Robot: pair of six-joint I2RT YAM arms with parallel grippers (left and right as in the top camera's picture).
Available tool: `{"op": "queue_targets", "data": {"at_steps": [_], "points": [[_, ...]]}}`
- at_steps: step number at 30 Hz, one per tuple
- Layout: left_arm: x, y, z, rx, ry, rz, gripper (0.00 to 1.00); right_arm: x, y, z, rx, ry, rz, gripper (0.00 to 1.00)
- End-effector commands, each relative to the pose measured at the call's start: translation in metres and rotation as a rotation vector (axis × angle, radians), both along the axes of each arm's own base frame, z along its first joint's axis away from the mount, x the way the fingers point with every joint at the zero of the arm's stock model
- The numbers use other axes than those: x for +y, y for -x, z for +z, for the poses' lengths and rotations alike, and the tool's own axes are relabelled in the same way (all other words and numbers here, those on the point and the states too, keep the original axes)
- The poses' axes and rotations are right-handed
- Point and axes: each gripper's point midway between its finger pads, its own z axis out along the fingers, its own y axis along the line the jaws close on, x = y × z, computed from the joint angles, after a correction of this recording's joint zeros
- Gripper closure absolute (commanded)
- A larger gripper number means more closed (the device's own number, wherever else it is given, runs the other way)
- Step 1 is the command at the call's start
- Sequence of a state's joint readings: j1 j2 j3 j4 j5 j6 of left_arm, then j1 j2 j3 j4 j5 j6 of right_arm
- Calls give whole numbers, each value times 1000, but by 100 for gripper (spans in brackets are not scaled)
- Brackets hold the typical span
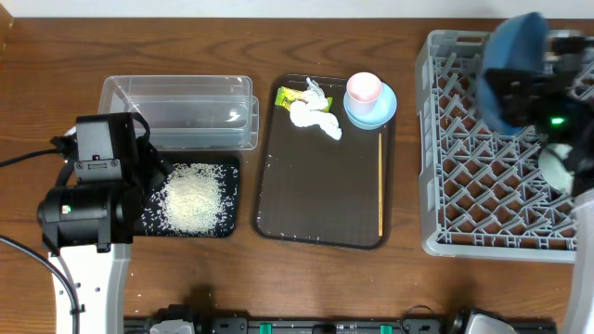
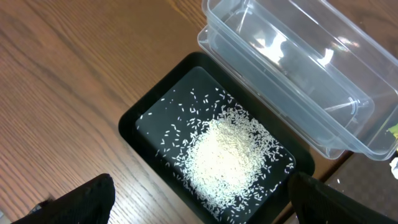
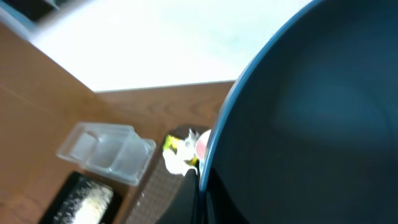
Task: Sort waste into correct bins and load items into the dishwasher rack
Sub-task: 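Grasp the blue plate rim with the right gripper and lift it, then carry the blue plate right and stand it in the dish rack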
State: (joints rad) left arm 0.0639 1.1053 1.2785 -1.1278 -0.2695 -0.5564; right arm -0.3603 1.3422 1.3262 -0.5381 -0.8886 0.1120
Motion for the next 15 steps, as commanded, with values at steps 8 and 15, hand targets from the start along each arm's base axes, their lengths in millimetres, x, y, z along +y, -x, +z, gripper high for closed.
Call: {"op": "queue_targets", "data": {"at_steps": [8, 15], "points": [[5, 0, 4, -1, -21, 15, 9, -15, -26, -32, -71, -323, 372, 99], [5, 0, 4, -1, -21, 15, 9, -35, -62, -70, -31, -392, 367, 99]]}}
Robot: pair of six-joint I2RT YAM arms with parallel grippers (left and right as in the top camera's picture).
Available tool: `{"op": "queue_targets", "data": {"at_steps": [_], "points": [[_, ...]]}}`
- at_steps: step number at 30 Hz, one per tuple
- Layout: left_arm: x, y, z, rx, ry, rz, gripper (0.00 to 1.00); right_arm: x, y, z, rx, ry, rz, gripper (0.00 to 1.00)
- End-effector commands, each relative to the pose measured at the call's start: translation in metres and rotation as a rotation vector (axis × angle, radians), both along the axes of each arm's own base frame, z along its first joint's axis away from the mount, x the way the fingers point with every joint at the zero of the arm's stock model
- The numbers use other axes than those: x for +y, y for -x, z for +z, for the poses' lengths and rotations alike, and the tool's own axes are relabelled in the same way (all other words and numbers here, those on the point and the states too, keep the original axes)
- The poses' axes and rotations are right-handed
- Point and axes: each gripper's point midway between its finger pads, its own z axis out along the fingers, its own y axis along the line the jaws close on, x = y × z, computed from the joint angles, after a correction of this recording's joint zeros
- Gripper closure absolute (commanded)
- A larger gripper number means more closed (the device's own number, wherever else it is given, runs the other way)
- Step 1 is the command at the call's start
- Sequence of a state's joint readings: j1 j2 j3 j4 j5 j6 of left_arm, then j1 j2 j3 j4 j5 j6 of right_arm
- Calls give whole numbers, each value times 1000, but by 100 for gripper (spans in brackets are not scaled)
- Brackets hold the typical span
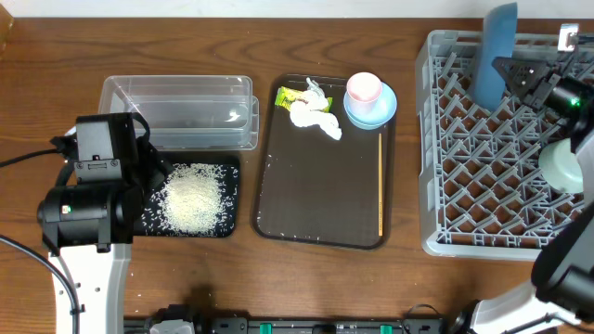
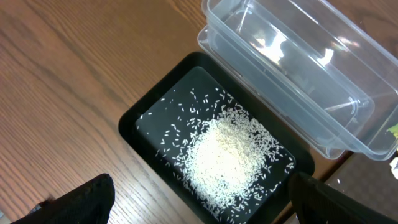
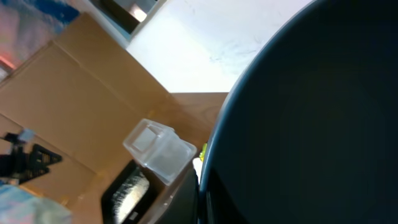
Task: Sort waste into correct bins and load items into the dishwasher rack
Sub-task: 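Carry the blue plate right and stand it in the dish rack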
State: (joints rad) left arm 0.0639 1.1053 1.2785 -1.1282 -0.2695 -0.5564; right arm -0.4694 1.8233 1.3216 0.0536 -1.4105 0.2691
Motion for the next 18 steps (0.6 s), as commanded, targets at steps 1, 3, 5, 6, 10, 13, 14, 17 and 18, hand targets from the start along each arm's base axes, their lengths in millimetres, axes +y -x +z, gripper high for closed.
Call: {"op": "queue_targets", "data": {"at_steps": [1, 3, 5, 6, 10, 13, 14, 17, 18], "points": [[5, 0, 4, -1, -21, 15, 9, -1, 2, -3, 63, -87, 61, 99], [5, 0, 4, -1, -21, 15, 9, -6, -1, -8, 71, -95, 52, 99], [5, 0, 4, -1, -21, 15, 9, -11, -3, -11, 78, -100, 41, 99], [5, 0, 4, -1, -21, 15, 9, -14, -4, -12, 83, -101, 30, 99], [5, 0, 4, -1, -21, 15, 9, -30, -2, -13, 85, -104, -7, 99], [5, 0, 4, -1, -21, 15, 9, -45, 0, -13, 90, -107, -46, 99], [5, 0, 4, -1, -21, 15, 9, -51, 0, -14, 96, -110, -64, 99], [5, 0, 4, -1, -21, 15, 9, -66, 2, -14, 104, -117, -101, 99], [5, 0, 4, -1, -21, 15, 9, -69, 3, -14, 104, -118, -108, 99]]}}
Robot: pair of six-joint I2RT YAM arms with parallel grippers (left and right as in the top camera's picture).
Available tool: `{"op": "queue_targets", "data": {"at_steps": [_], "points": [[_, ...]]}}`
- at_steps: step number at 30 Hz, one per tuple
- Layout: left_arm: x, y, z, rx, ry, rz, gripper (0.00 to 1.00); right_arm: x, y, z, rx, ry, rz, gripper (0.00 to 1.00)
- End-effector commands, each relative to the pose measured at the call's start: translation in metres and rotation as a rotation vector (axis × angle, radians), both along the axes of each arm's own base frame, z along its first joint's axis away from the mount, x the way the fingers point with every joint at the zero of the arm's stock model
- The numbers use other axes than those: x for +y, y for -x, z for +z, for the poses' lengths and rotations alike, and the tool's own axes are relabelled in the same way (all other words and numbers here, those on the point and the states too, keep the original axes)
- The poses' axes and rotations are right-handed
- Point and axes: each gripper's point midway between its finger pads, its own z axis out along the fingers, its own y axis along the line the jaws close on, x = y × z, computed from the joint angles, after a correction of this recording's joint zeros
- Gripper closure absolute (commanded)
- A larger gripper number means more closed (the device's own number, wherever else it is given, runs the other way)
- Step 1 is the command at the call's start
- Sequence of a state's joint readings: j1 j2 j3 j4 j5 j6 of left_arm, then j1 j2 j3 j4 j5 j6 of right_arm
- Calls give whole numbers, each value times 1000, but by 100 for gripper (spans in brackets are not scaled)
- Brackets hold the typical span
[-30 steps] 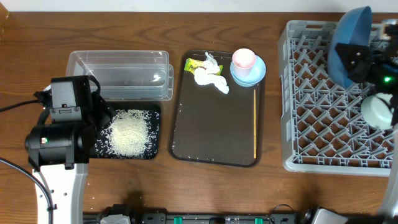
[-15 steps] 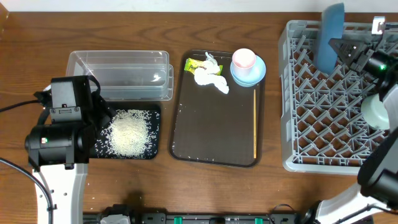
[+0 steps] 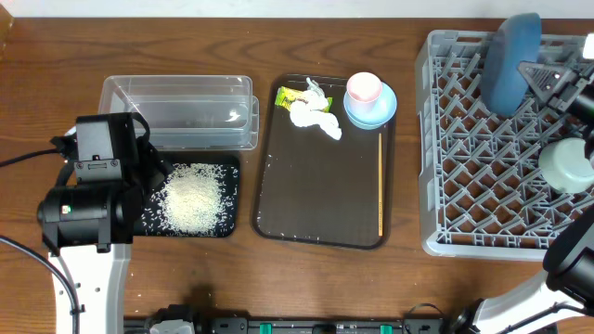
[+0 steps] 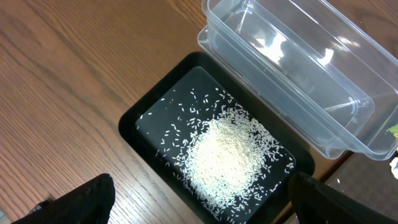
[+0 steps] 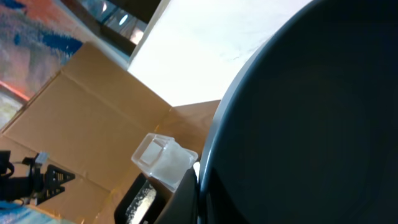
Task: Sort waste into correct bins and load items into the dishwasher rack
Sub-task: 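Carry the blue plate right and stand it in the dish rack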
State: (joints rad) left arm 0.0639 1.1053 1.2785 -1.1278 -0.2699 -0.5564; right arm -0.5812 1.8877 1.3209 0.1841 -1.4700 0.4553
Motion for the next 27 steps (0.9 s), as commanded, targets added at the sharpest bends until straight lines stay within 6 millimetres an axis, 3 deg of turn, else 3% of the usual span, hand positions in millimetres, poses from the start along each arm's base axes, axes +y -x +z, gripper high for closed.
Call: {"op": "queue_targets", "data": {"at_steps": [1, 13, 19, 27], "points": [[5, 0, 4, -1, -21, 15, 9, -20, 2, -3, 24, -19, -44, 99], [5, 0, 4, -1, -21, 15, 9, -65, 5, -8, 61, -20, -194, 96], [5, 0, 4, -1, -21, 15, 9, -94, 3, -13, 99, -13, -324, 74], [5, 0, 4, -1, -21, 15, 9, -112, 10, 2, 81, 17, -407, 68]]}}
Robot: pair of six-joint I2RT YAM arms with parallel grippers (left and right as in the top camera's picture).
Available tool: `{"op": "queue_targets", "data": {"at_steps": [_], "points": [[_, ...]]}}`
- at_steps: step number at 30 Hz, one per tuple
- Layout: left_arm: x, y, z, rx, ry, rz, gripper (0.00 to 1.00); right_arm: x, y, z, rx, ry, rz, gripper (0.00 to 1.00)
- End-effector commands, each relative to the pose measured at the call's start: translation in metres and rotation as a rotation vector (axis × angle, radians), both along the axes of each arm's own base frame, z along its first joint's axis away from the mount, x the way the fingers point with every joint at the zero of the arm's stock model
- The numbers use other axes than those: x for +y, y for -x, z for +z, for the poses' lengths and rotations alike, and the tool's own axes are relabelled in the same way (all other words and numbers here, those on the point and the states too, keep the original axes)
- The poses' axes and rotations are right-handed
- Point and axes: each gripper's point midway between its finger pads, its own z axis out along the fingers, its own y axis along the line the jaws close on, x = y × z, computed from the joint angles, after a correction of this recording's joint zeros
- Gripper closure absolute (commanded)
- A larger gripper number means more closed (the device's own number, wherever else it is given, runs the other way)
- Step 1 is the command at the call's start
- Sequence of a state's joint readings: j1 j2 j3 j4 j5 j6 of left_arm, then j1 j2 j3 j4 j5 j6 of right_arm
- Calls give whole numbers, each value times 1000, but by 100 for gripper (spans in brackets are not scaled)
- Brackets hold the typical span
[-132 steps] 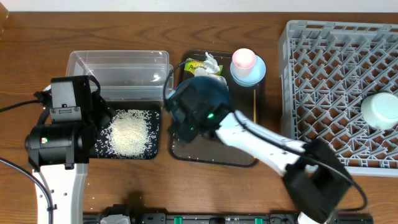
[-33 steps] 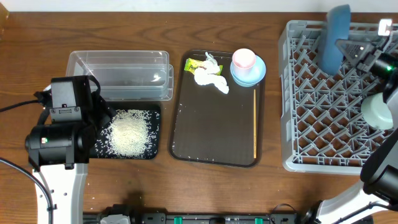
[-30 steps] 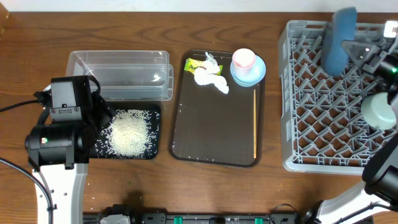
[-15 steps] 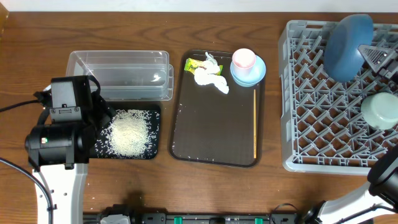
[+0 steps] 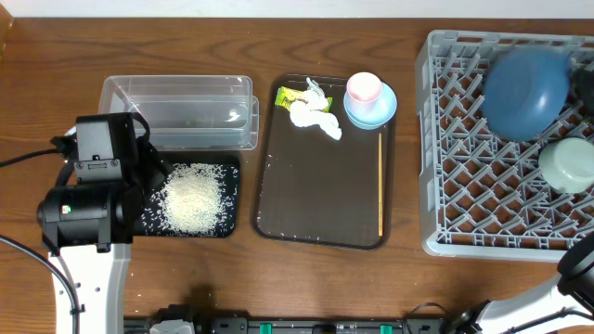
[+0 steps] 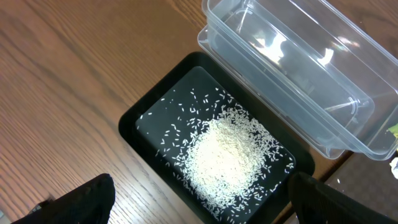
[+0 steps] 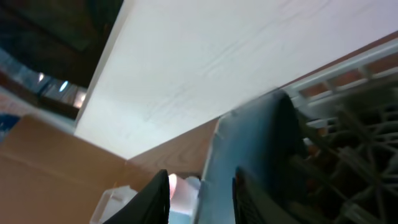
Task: Sort waste into correct bins and load items into the dishwasher rack
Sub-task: 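Carry the blue plate right and stand it in the dish rack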
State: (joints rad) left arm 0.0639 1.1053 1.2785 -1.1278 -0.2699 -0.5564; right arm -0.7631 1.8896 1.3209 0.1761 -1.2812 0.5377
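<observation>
A blue bowl [image 5: 526, 82] rests tilted among the pegs at the back of the grey dishwasher rack [image 5: 445, 186]. In the right wrist view my right gripper [image 7: 202, 186] is open just behind the bowl [image 7: 249, 140], with its rim showing past the spread fingers [image 7: 158, 196]. This gripper is out of the overhead view. My left gripper [image 6: 199, 208] is open, holding nothing, above the black tray of rice [image 6: 186, 124]. On the brown tray [image 5: 316, 204] are a pink cup [image 5: 364, 87] on a light blue plate [image 5: 382, 109], white tissue [image 5: 314, 116], a yellow-green wrapper [image 5: 294, 95] and a chopstick [image 5: 380, 183].
A pale green cup [image 5: 568, 165] stands in the rack's right side. A clear plastic container [image 5: 181, 111] sits behind the black rice tray [image 5: 190, 197]. The left arm's body [image 5: 88, 204] covers the table's left front.
My right gripper, then shut on the blue bowl held on edge over the rack's back, has opened. The bowl now lies tilted in the rack, and the arm is out of the overhead view.
My right gripper held the blue bowl above the rack's back right. Half a second later the bowl stood on edge over the rack's back, and it was still held there after that. Now the bowl rests in the rack, let go. The left arm stayed still.
</observation>
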Motion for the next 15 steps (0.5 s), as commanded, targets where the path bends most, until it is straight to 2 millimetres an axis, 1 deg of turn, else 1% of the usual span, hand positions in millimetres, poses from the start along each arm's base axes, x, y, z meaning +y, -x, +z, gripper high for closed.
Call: {"op": "queue_targets", "data": {"at_steps": [1, 8, 10, 12, 14, 15], "points": [[5, 0, 4, -1, -21, 15, 9, -9, 5, 21, -24, 44, -55, 68], [5, 0, 4, -1, -21, 15, 9, -12, 17, 58, -34, 139, -176, 64], [5, 0, 4, -1, -21, 15, 9, -11, 22, 65, -14, 184, -224, 64], [5, 0, 4, -1, -21, 15, 9, -10, 27, 64, 38, 241, -288, 66], [5, 0, 4, -1, -21, 15, 9, -12, 32, 56, 119, 322, -369, 67], [5, 0, 4, -1, -21, 15, 9, -13, 36, 49, 178, 375, -421, 67]]}}
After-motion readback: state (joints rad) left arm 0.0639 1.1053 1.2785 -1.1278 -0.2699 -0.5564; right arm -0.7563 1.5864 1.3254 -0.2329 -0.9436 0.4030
